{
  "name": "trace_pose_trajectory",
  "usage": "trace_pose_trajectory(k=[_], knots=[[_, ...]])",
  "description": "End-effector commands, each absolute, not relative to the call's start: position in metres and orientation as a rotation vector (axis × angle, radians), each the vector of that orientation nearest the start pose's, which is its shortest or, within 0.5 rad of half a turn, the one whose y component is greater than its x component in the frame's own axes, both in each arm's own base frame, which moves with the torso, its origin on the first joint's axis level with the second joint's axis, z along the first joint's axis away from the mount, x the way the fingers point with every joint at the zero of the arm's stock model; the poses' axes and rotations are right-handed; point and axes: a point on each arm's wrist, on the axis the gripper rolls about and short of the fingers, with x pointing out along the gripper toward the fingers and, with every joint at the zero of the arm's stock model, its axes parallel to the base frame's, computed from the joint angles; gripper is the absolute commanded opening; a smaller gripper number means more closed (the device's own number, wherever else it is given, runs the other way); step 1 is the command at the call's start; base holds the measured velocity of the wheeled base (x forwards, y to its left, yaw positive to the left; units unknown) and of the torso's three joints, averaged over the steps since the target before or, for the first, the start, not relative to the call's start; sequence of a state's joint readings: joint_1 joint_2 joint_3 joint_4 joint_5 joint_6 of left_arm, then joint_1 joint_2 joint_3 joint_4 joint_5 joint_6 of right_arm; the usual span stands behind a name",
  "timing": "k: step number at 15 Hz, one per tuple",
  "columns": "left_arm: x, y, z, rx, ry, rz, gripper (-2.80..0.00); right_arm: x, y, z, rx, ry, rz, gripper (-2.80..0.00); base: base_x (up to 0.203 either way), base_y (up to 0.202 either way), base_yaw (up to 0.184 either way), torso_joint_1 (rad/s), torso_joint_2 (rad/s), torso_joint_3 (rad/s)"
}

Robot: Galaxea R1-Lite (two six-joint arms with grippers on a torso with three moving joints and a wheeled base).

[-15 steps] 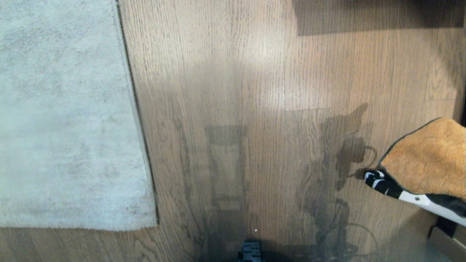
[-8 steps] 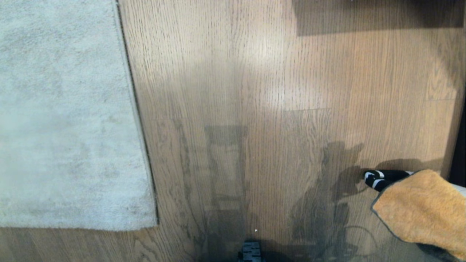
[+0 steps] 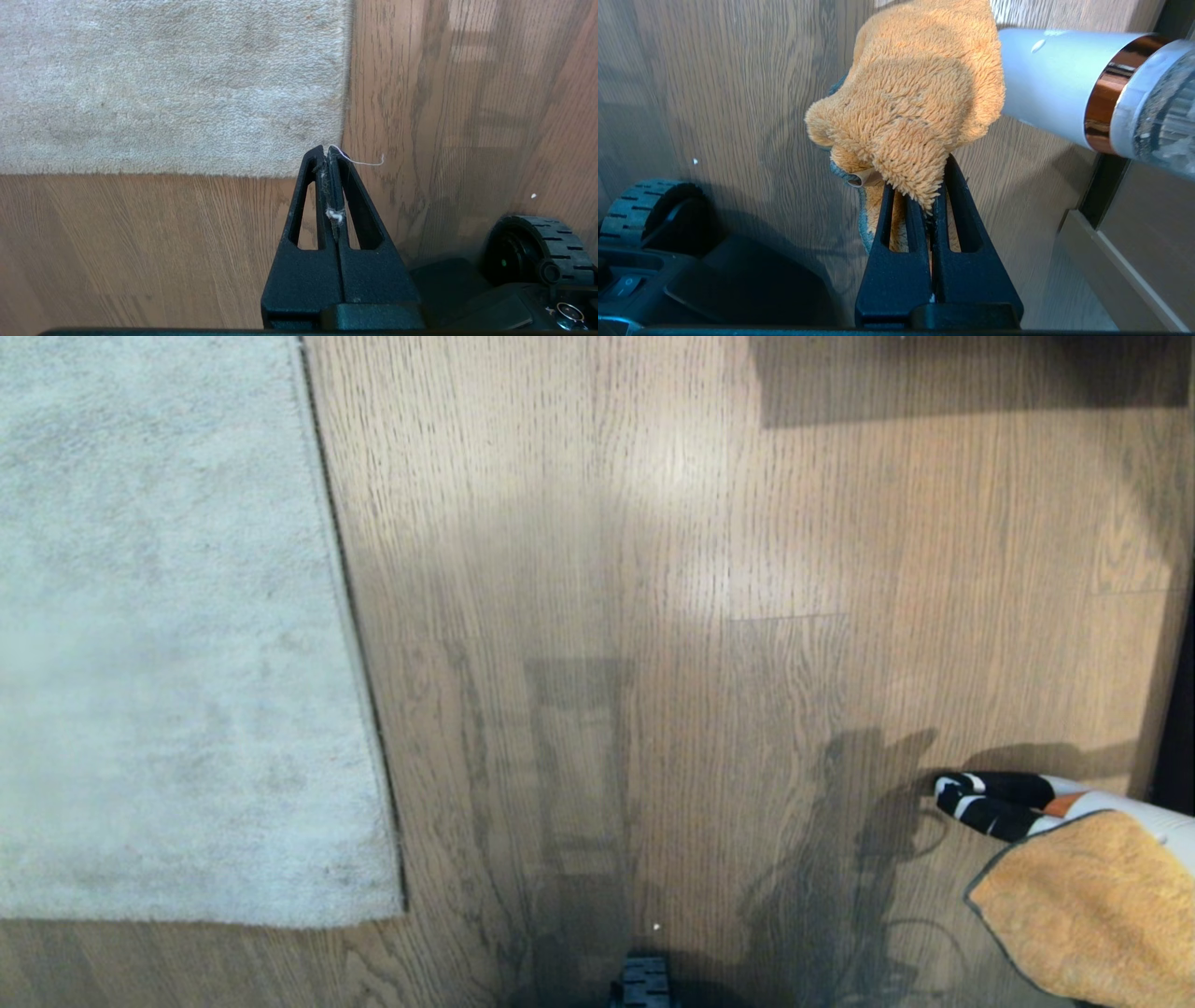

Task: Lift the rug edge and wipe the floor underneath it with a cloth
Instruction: Lift up the carpet

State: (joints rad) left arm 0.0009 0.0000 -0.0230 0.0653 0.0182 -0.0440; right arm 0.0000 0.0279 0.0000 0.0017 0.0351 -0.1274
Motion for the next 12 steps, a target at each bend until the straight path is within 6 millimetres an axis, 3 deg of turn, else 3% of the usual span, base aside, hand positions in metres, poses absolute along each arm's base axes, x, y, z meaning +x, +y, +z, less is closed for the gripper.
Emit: trace_pose_trajectory(k=[1,12], knots=[[-0.0247,0.0004,0.0751,-0.044,0.042,0.021,-2.8,-0.0228,0.0008,0.0752,-0.13,0.0,0.037,-2.8,0.0,0.0,0.0,0.0,0.0,0.0],[-0.0247,0.0004,0.0751,-0.044,0.042,0.022,-2.8,-0.0228,0.0008,0.0752,-0.124,0.001,0.037,-2.8,0.0,0.0,0.0,0.0,0.0,0.0]])
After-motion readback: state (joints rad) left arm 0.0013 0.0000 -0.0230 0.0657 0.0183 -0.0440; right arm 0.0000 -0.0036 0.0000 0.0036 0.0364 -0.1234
